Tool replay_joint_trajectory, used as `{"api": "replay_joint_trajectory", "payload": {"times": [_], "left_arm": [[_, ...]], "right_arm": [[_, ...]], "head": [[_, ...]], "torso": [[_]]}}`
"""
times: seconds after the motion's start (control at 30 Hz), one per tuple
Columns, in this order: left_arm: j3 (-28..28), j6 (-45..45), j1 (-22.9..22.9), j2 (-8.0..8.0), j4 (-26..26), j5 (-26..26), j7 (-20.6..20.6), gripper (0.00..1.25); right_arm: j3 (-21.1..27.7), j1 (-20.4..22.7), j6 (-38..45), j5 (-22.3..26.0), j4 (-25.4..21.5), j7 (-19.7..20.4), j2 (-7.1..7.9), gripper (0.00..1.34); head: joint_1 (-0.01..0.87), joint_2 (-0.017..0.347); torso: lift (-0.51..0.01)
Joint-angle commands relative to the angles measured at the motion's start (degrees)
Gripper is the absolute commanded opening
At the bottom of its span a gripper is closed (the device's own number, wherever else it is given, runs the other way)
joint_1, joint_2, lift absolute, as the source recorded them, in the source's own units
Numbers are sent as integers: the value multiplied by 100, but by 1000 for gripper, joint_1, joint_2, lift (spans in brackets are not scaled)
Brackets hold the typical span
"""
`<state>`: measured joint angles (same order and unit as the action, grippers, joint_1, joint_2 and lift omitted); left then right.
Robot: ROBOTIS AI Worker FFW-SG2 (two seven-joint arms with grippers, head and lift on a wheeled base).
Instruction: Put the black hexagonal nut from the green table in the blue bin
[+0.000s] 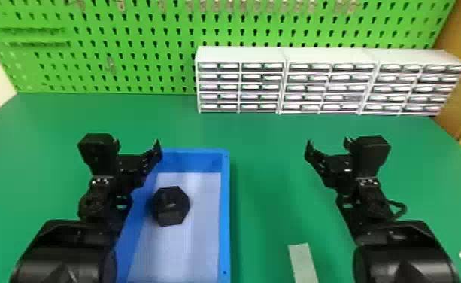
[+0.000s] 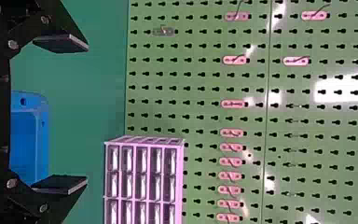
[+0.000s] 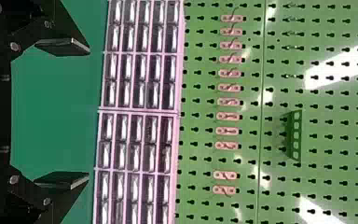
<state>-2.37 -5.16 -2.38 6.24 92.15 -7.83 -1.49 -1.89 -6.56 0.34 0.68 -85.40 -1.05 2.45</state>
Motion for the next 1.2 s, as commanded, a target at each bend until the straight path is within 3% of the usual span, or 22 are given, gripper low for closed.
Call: {"api": "replay_joint_trajectory", "payload": {"times": [0.0,1.17], "left_arm": [[-9,32,-43,0,5,1,0,983],[-26,41,-35,0,-4,19,0,983]], "right_arm": [[-22,-3,1,-24,-21,0,10,1006],[-13,-29,80,-85,-21,0,18,1005]], "head": [[686,51],[686,51]], "torso": [[-96],[-96]]}}
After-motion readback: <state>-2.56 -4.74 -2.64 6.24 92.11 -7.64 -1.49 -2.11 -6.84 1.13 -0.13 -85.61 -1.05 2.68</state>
